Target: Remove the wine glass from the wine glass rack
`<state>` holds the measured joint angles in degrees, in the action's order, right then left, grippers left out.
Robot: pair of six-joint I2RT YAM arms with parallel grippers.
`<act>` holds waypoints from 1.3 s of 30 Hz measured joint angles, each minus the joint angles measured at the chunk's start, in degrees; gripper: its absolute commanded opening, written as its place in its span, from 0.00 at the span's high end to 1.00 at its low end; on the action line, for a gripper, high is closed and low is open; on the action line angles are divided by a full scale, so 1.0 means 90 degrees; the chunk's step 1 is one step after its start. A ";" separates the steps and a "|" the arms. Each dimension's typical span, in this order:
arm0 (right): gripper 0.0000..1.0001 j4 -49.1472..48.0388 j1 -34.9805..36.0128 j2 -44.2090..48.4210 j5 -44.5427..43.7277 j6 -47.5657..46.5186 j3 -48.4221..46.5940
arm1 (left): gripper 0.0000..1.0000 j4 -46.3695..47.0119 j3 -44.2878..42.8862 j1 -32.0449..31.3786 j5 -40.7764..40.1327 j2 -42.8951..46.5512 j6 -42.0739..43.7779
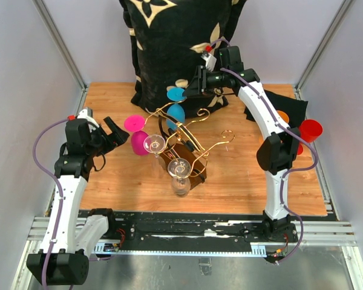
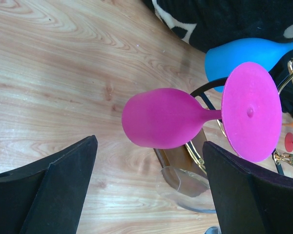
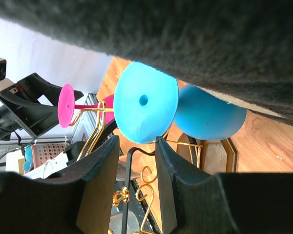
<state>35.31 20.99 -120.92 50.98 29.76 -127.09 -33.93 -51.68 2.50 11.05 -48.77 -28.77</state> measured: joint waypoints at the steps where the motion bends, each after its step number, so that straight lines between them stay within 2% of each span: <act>1: 0.64 0.0007 0.0017 0.0000 -0.0005 -0.0012 0.0005 | 0.05 -0.0002 0.0000 0.0000 0.0000 0.0010 0.0007; 13: 0.62 0.0253 0.0100 0.0032 -0.0420 -0.0221 0.0134 | 0.05 0.0002 0.0036 0.0000 0.0022 0.0044 0.0010; 28: 0.73 0.0294 0.0182 0.0010 -0.0576 -0.0092 -0.0085 | 0.04 0.0000 0.0078 0.0000 0.0022 0.0073 0.0032; 39: 0.72 0.0104 0.0185 -0.0092 -0.0544 0.0090 -0.0398 | 0.04 0.0019 0.0165 0.0000 0.0024 0.0073 0.0032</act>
<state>36.25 22.65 -121.75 46.09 30.57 -130.67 -33.76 -50.19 2.50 11.27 -48.12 -28.49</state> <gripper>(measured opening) 0.269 0.957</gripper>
